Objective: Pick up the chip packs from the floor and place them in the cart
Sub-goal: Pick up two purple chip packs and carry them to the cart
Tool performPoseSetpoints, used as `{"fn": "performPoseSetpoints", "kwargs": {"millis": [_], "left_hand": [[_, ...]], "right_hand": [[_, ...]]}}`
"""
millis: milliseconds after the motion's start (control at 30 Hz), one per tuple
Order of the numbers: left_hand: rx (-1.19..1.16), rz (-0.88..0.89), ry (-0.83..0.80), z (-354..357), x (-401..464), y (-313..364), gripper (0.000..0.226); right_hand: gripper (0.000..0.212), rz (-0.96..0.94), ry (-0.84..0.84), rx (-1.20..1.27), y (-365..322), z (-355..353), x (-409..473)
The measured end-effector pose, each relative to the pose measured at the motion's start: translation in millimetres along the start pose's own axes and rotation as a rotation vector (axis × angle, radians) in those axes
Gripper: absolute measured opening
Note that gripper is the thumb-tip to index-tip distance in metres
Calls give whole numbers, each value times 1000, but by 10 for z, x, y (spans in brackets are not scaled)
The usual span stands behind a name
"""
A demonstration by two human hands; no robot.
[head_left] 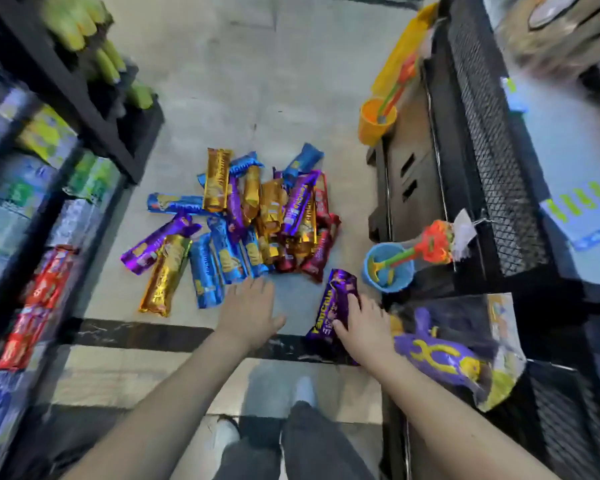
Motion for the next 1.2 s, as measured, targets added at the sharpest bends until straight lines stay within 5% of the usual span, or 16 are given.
{"fn": "performPoseSetpoints", "kwargs": {"millis": [400, 700, 1067, 1200], "left_hand": [[-6, 155, -365, 2801, 1887, 467, 63], [-142, 79, -391, 4786, 3480, 477, 77], [-552, -199, -203, 5832, 4286, 529, 121], [-695, -243, -128, 5823, 4293, 497, 112]], "right_hand": [[71, 296, -261, 90, 991, 2460, 1384], [94, 452, -260, 128, 1545, 4306, 2703], [106, 625, 10, 198, 2054, 4839, 3492], [75, 663, 17, 273, 2054, 4788, 3502]]}}
Point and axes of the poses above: each hand's wrist, its own x-axis towards the middle knuckle, its own z-axis out of the palm, y = z × x, the point moved 9 cm from there along x, towards the middle knuckle, and after that the axes turned 8 degrees about z, right-handed, at the moved point
